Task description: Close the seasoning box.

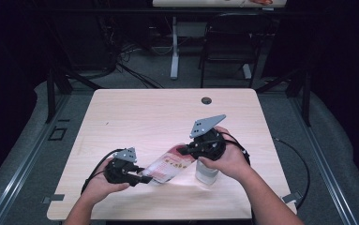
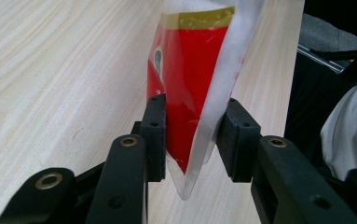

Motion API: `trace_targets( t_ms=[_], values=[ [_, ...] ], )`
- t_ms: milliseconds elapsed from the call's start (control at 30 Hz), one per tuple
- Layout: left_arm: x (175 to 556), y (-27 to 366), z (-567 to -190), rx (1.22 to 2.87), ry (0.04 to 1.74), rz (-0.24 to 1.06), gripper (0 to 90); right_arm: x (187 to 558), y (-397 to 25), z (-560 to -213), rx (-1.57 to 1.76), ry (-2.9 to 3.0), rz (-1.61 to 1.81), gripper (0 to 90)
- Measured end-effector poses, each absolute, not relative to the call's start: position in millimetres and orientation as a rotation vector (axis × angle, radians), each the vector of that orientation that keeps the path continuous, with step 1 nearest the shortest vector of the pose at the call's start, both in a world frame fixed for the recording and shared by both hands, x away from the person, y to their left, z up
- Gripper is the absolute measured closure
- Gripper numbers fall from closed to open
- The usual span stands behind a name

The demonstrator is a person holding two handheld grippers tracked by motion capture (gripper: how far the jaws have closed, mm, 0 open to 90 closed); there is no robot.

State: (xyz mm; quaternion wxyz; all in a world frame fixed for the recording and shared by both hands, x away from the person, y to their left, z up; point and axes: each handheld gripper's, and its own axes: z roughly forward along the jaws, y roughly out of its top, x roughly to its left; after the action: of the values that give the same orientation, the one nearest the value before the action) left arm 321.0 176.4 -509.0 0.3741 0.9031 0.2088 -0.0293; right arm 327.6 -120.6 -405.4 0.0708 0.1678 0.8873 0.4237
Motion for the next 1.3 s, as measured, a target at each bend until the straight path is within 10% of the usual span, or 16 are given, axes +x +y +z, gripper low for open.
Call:
trace_targets(
  t_ms=[1300],
  values=[
    [316.6, 191.1, -496.6, 2.316, 0.561, -0.085, 67.1, 322.3, -125.8, -418.2, 0.584, 2.637, 1.348, 89.3]
  ],
)
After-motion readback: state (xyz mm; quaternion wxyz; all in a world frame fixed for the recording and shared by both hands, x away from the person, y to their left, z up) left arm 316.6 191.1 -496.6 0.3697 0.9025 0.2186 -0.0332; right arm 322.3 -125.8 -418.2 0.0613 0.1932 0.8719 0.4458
